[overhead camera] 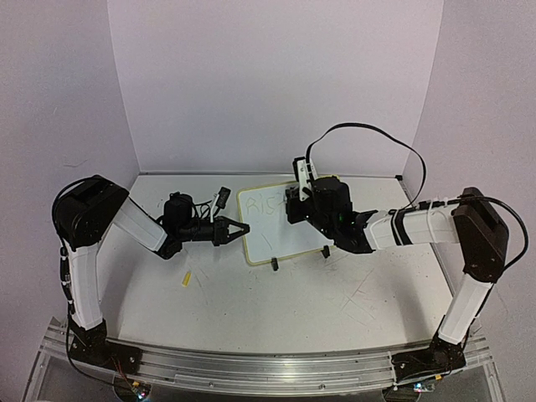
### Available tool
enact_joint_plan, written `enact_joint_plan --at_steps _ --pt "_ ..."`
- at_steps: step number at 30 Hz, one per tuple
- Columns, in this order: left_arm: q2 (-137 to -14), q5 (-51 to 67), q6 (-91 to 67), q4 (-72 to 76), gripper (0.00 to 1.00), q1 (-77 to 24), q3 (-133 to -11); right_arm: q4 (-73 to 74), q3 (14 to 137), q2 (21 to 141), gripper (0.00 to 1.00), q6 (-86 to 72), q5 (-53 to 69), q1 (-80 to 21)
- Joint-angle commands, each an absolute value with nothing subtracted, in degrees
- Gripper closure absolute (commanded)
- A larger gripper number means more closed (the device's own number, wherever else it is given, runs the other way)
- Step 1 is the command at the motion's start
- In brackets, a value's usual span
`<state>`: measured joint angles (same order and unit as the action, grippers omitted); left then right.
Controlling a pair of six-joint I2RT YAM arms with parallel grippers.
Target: Write a sentence on the whiteboard
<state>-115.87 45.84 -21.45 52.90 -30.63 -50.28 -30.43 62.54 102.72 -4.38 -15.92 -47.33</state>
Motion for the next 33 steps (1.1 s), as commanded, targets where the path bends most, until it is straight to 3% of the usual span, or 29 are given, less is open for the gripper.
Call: enact_joint_plan --at_steps 1,33 --pt "-115.05 43.77 -19.16 48.44 1.00 -30.42 -51.15 -32.36 63.84 101.39 1.00 -2.79 -17.41 -46.18" --pt "-114.96 43.64 -18.90 48.13 1.00 -30.44 -51.13 -29.95 63.38 104.62 1.00 -6.79 -12.78 -47.78"
